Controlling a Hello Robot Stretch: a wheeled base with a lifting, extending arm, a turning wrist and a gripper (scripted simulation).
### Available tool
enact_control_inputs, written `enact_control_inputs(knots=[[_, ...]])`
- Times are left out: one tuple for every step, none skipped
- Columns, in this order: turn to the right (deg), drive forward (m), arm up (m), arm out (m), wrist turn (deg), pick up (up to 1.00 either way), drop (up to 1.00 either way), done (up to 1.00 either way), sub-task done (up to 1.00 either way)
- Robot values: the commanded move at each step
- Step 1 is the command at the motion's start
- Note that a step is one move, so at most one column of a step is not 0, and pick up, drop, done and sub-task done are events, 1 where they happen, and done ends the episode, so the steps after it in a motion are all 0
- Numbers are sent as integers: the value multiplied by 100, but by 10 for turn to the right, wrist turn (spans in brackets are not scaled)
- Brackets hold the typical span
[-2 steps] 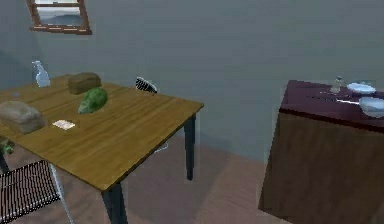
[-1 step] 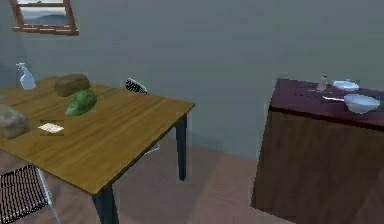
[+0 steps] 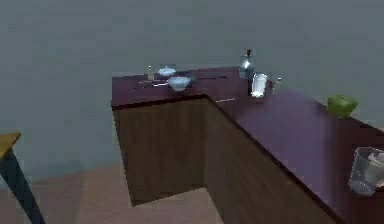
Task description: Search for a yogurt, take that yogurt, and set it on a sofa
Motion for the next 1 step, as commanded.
enact_control_inputs(knots=[[450, 0, 0, 0, 0, 0, 0, 0, 0]])
